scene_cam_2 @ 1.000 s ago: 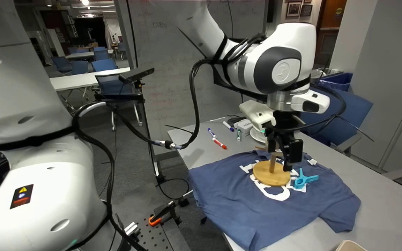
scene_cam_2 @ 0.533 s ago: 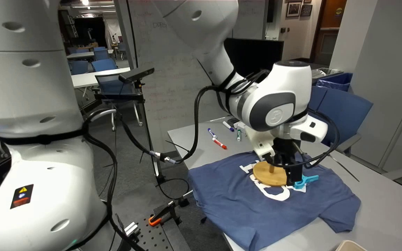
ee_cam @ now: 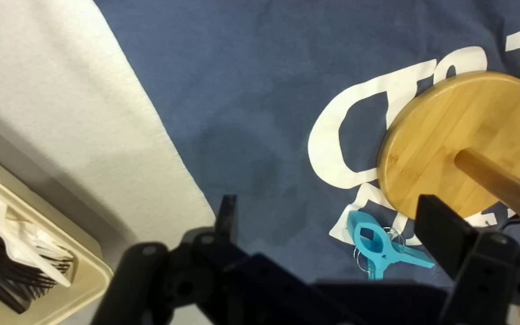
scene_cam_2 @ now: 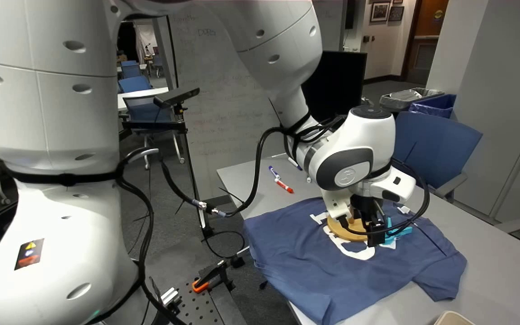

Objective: Hang the blue peg on the opposite side of the wooden rack

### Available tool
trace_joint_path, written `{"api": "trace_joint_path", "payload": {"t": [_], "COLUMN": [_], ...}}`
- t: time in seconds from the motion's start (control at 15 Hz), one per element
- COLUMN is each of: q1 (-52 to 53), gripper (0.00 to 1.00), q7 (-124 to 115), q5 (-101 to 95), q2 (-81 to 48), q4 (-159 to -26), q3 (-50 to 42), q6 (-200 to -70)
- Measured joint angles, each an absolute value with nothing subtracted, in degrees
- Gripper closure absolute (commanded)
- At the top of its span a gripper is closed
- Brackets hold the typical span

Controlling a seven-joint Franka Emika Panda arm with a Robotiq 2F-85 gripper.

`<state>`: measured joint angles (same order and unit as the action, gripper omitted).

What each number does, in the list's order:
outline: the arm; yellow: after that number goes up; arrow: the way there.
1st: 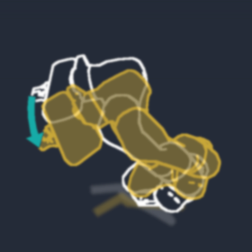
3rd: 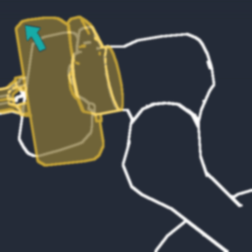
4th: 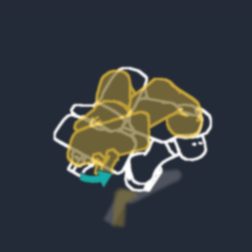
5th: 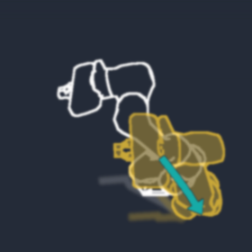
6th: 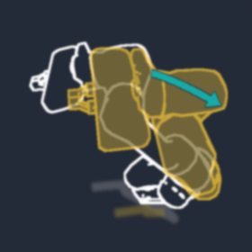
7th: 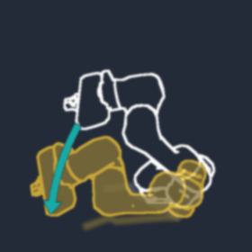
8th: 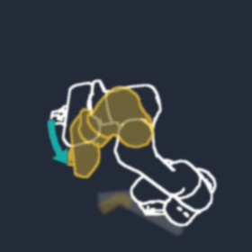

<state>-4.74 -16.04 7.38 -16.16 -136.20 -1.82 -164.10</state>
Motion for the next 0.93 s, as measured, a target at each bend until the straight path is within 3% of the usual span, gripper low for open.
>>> {"api": "trace_joint_path", "payload": {"t": [0.33, 0.93], "q1": [-4.53, -4.44], "gripper": [0.0, 0.0], "q7": [-16.04, -15.85], "q5": [7.34, 7.54], "q2": [-16.85, -31.23], "q4": [-136.29, -132.22], "q3": [-2.2, -0.76], "q6": [-165.39, -182.84]}}
